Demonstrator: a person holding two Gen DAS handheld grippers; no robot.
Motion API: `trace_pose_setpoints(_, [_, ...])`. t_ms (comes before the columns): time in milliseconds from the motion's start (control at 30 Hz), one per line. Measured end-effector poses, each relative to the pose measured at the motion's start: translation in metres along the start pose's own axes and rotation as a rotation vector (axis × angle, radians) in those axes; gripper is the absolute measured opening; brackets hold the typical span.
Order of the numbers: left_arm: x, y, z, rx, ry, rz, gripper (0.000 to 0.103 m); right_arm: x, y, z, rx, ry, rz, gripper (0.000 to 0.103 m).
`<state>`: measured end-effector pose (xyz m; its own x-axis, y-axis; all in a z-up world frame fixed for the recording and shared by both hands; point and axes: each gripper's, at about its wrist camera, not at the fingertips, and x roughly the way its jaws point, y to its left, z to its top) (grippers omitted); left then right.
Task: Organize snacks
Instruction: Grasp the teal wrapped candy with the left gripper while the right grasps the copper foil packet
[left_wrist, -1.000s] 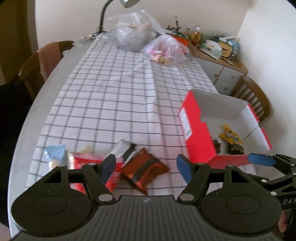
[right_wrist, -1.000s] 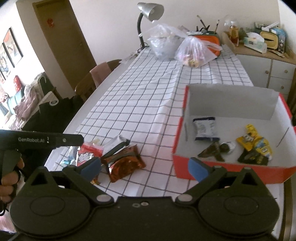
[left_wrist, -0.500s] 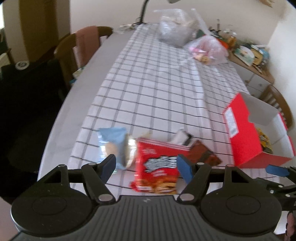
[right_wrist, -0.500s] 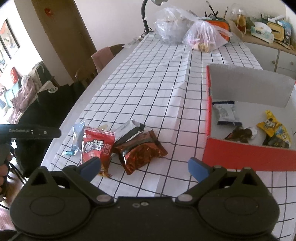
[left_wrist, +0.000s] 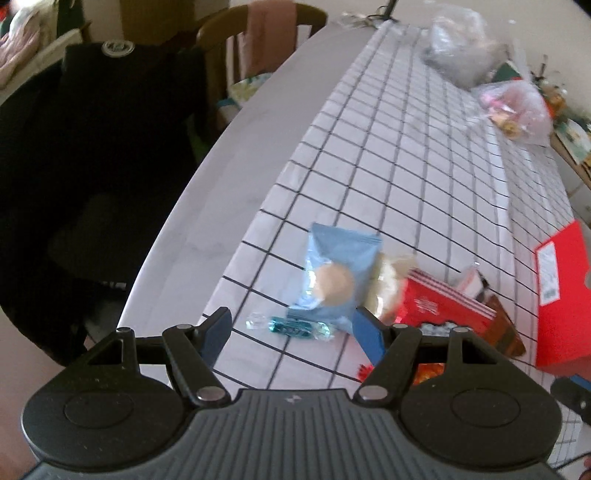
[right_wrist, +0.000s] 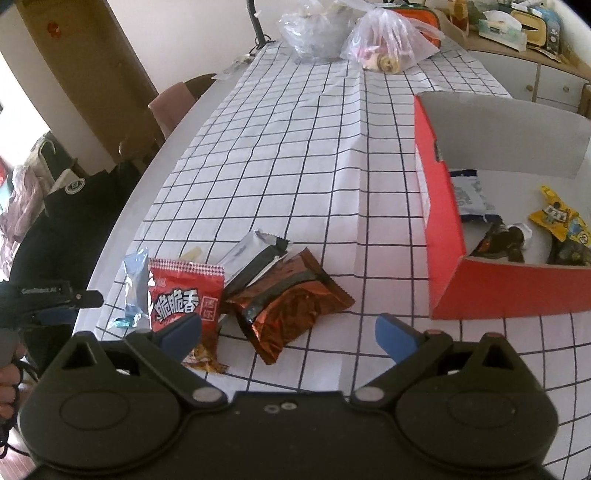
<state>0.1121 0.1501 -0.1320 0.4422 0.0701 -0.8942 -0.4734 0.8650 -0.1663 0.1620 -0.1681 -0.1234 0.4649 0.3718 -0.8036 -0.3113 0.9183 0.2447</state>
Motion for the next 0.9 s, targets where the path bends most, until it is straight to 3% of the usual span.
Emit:
trace_pose_setpoints(233, [0.031, -0.006, 0.001, 0.1, 0.077, -0.009, 0.07, 0.012, 0.005, 0.003, -0.005, 0.021, -0.012, 0.1])
trace_pose_setpoints(500, [0.042, -0.007, 0.003, 0.378, 0.087, -0.108, 0.068, 0.023, 0.007, 0.007, -0.015, 0.041, -0.038, 0.099])
trace_pose_setpoints(767, [0.048, -0.011, -0.004, 0.52, 0.091, -0.167, 0.058, 0.035, 0.014, 0.004, -0.008, 0.069, -0.041, 0.098])
trace_pose_setpoints(900, [0.053, -0.011, -0.006, 0.54, 0.103, -0.194, 0.056, 0.037, 0.013, 0.004, -0.002, 0.074, -0.045, 0.097])
